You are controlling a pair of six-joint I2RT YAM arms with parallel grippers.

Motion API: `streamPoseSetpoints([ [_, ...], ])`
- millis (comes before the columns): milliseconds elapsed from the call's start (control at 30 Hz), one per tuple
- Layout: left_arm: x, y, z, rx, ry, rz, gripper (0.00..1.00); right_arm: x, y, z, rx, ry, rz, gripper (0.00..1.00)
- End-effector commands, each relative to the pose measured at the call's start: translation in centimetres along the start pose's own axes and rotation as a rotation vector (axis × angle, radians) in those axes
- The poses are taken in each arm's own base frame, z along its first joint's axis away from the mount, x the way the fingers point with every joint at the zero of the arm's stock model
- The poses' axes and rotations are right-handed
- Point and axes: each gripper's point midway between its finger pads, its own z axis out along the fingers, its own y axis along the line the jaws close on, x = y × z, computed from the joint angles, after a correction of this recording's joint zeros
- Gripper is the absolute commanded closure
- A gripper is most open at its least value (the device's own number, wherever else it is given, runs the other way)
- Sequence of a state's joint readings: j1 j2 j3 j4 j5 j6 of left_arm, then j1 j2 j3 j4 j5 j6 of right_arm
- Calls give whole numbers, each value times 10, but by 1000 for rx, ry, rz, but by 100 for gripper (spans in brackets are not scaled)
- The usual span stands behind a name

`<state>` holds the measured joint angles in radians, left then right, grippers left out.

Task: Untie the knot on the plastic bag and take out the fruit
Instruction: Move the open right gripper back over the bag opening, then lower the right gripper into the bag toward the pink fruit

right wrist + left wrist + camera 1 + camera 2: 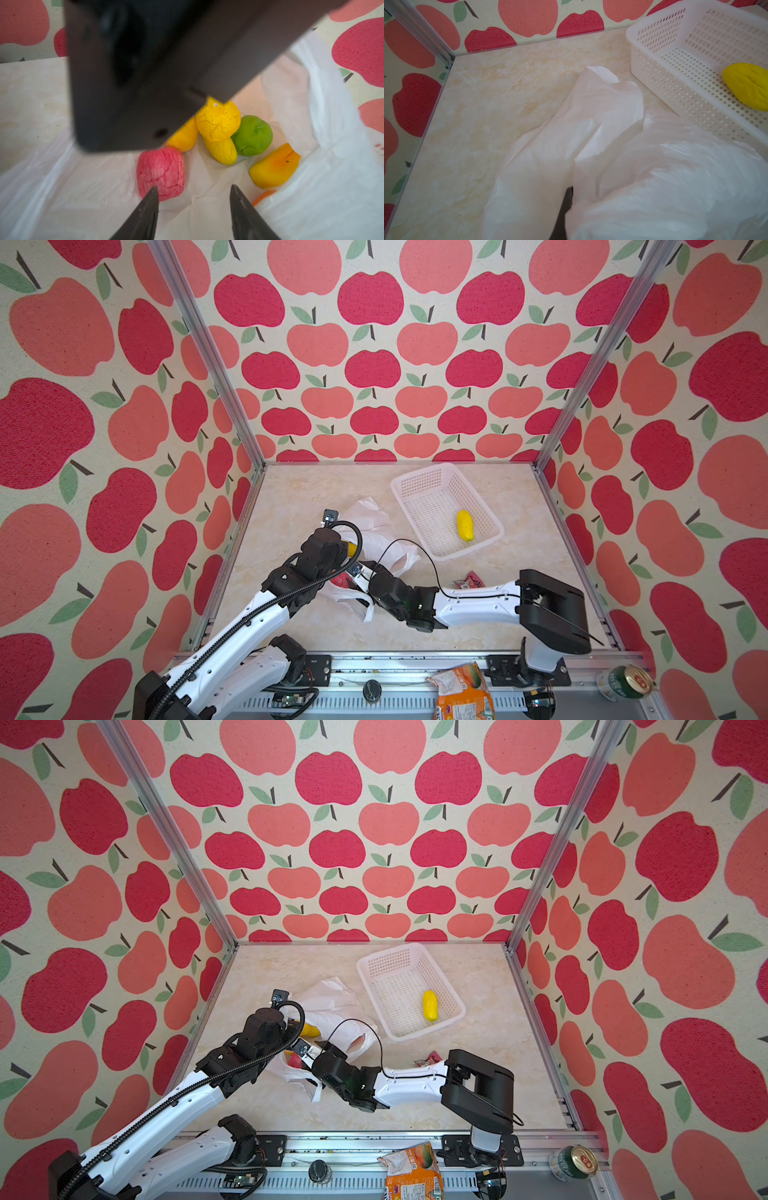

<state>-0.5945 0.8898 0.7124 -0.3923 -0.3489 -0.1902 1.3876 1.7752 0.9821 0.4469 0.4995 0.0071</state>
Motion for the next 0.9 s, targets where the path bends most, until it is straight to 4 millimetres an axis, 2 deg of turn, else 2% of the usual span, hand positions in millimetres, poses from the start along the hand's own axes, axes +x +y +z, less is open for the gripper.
streamPoseSetpoints([
  [0,-4,-5,-6,31,-27,-10,100,13,18,20,-57,41,41,43],
  [133,-6,-4,-10,39,-43,-17,100,27,25,38,-80,83,94,40],
  [433,-6,-3,-12,36,-52,-20,100,54,14,63,-115,153,262,35],
  [533,-7,-2,-13,33,-62,-23,100,58,13,62,-109,146,265,31],
  [667,-8,0,-14,25,-67,-27,100,57,12,51,-88,92,236,27],
  [867,-8,6,-16,-1,-77,-38,100,57,14,39,-56,27,198,31],
])
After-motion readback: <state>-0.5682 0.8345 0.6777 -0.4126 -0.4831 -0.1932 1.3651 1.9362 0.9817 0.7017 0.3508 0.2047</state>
